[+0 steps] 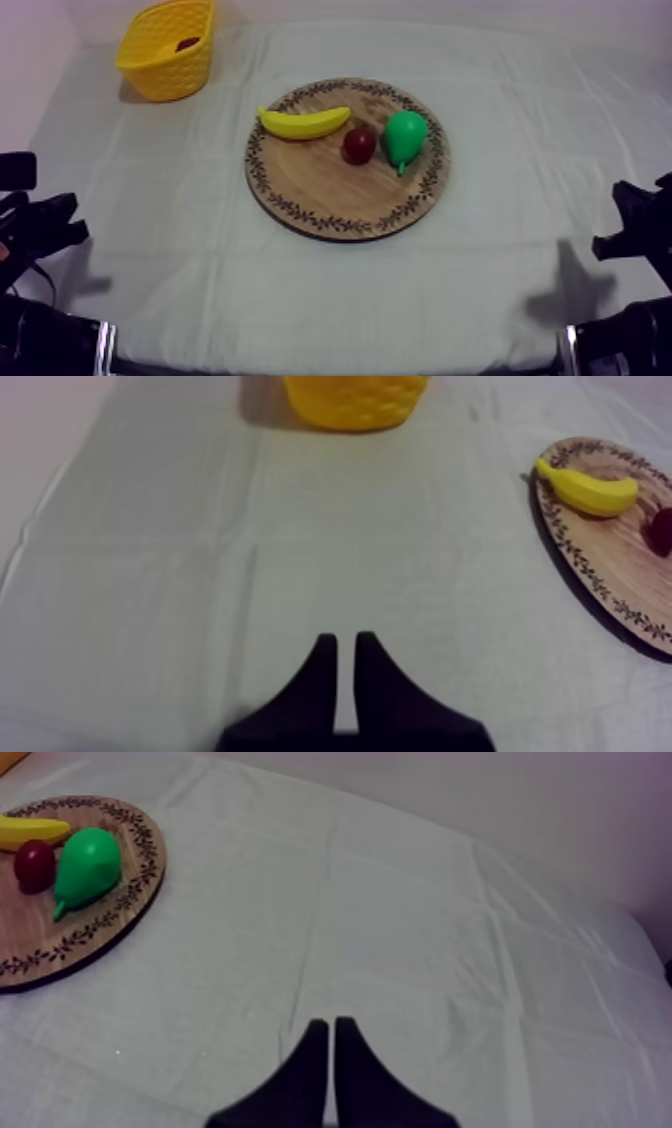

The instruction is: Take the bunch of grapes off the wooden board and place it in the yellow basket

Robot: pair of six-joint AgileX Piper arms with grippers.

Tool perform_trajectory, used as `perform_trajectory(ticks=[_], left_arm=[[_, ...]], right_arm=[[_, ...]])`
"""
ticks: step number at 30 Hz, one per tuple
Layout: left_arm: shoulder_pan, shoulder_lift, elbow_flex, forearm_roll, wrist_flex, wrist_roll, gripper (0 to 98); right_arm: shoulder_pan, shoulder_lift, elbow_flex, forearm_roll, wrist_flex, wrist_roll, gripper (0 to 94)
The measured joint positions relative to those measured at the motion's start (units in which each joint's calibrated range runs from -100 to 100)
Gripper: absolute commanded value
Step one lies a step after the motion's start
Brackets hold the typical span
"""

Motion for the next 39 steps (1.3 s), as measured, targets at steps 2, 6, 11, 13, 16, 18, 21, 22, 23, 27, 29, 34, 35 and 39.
perform_trajectory(ticks=[2, 6, 11, 13, 16, 18, 21, 22, 23, 27, 29, 34, 35, 39], left_arm=[[0.26, -2.89, 0.54, 0.21, -0.38, -0.67, 0.7], [0.44, -6.58, 1.08, 0.26, -1.39, -1.78, 0.2], [0.97, -8.98, 1.63, 0.31, -2.76, -2.56, 0.1], [1.19, -9.54, 1.77, 0.31, -2.94, -2.10, 0.1], [1.12, -10.36, 1.92, 0.26, -3.66, -0.38, 0.1], [1.03, -10.73, 2.15, 0.20, -4.30, 1.56, 0.1], [1.28, -11.51, 2.35, 0.13, -4.68, 4.23, 0.1], [1.38, -11.64, 2.34, 0.13, -4.82, 4.97, 0.1], [1.54, -11.81, 2.34, 0.08, -4.92, 5.54, 0.1], [2.71, -12.49, 2.46, 0.08, -5.20, 6.01, 0.1], [2.76, -12.75, 2.50, 0.08, -5.25, 5.97, 0.1], [2.11, -13.44, 2.62, 0.08, -5.44, 5.75, 0.1], [1.83, -13.61, 2.62, 0.08, -5.44, 5.75, 0.1], [1.05, -13.83, 2.62, 0.08, -5.60, 5.59, 0.1]], right_arm=[[0.00, 0.00, 0.00, 0.00, 0.00, 0.00, 0.3], [0.00, 0.00, 0.00, 0.00, 0.00, 0.00, 0.3], [0.00, 0.00, 0.00, 0.00, 0.00, 0.00, 0.3], [0.00, 0.00, 0.00, 0.00, 0.00, 0.00, 0.3], [0.00, 0.00, 0.00, 0.00, 0.00, 0.00, 0.3], [0.00, 0.00, 0.00, 0.00, 0.00, 0.00, 0.3], [0.00, 0.00, 0.00, 0.00, 0.00, 0.00, 0.3], [0.00, 0.00, 0.00, 0.00, 0.00, 0.00, 0.3], [0.00, 0.00, 0.00, 0.00, 0.10, 0.00, 0.3], [0.00, 0.00, 0.00, 0.00, 0.01, 0.00, 0.3], [0.00, 0.00, 0.00, 0.00, 0.01, 0.00, 0.3], [0.00, 0.00, 0.00, 0.00, 0.01, 0.00, 0.3], [0.00, 0.00, 0.00, 0.00, 0.01, 0.00, 0.3], [0.00, 0.00, 0.00, 0.00, 0.01, 0.00, 0.3]])
